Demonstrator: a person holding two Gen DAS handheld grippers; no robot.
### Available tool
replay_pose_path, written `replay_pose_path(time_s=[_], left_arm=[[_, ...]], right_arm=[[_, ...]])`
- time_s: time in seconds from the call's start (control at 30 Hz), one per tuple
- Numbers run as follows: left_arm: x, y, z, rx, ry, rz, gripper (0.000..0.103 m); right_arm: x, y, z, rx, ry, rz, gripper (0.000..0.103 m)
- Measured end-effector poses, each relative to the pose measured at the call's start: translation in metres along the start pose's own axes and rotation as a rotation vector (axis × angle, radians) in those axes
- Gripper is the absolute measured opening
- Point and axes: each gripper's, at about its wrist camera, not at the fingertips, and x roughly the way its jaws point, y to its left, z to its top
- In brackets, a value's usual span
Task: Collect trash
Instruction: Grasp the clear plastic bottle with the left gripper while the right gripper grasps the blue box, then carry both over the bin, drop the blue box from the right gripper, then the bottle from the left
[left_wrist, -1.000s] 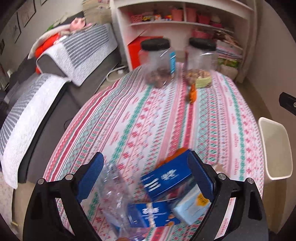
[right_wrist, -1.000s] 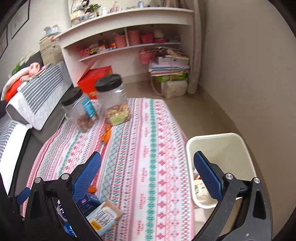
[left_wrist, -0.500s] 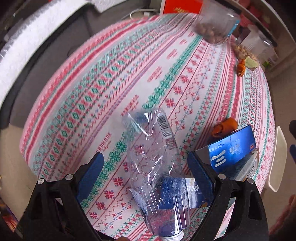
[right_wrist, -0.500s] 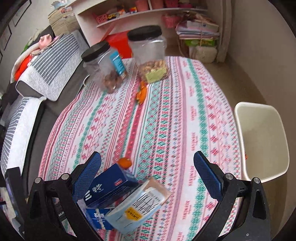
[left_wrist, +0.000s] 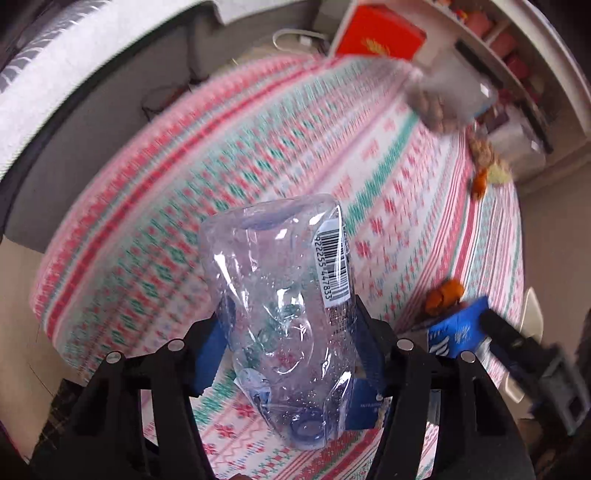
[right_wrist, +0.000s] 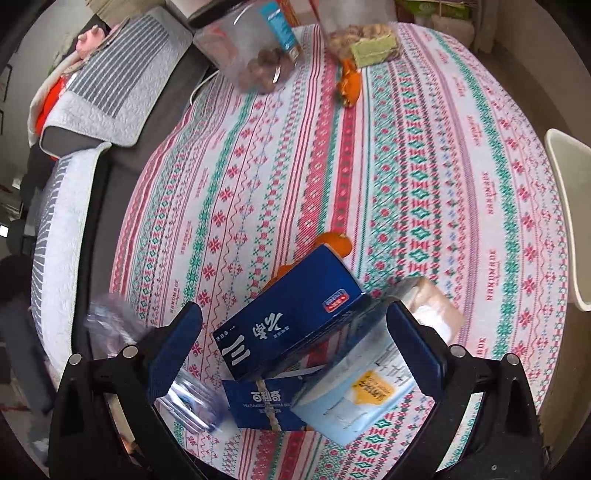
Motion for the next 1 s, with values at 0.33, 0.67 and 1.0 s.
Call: replay_pose_path(time_s=[0.33, 0.67, 1.0], left_arm=[[-0.034, 0.029, 0.022, -0.022, -0.084, -0.033, 0.062], [-0.039, 0.051, 0.03, -0.013, -0.134, -0.02, 0.062], [-0.06, 0.044, 0.031, 0.043, -0.251, -0.001, 0.062]], right_arm=[[0.061, 0.01, 0.006, 0.01, 0.112, -0.08, 0.097], [0.067, 0.053, 0.027, -0.088, -0.003, 0.01, 0.038], [0.018, 0.073, 0.037, -0.207, -0.19, 0.052, 0.038]])
